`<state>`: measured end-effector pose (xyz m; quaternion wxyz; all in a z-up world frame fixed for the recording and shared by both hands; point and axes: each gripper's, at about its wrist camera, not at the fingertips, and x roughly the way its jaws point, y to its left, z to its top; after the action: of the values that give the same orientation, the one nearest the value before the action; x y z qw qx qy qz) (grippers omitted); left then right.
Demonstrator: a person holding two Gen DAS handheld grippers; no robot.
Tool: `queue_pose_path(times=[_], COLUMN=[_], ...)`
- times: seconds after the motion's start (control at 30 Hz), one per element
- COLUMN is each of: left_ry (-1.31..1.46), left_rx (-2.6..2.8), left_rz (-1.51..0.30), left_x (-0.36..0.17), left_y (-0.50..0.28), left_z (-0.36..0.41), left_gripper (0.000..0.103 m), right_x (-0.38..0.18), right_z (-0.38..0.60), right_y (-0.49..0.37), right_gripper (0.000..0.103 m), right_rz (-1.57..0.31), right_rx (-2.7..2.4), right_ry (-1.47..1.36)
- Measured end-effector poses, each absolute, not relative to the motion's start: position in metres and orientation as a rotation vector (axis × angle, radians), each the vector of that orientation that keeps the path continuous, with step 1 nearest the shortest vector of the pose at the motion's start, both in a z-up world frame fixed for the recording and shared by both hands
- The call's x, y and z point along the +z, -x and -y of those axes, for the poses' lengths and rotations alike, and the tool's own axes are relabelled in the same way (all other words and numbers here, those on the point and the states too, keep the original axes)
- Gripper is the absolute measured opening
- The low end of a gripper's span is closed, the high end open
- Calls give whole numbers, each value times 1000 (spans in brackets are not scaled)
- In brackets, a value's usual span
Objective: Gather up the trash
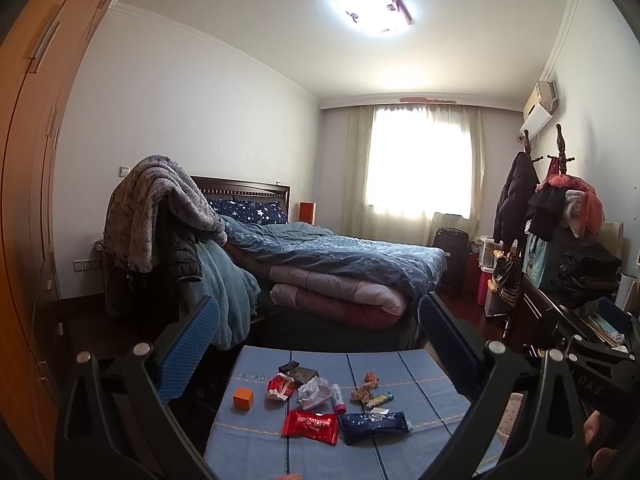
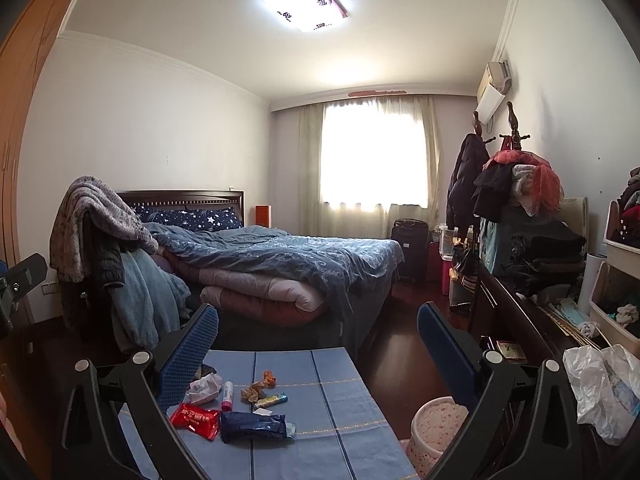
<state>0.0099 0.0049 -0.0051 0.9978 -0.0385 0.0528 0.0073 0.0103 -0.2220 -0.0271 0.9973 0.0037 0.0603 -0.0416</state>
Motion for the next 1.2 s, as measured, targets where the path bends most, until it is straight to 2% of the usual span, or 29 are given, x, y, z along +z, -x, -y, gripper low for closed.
queue_pose_path(times=[1.2], left_ry=[69], left_rx=[2], left_rz=[-176], left_x=[-22], left_y=[-46], left_z=[-2], left_gripper=[100], right_x=[-49], right_z=[224], right_y=[-45], right_gripper=[99], right_rz=[-206], right_rx=[-66], right_ry=[-15])
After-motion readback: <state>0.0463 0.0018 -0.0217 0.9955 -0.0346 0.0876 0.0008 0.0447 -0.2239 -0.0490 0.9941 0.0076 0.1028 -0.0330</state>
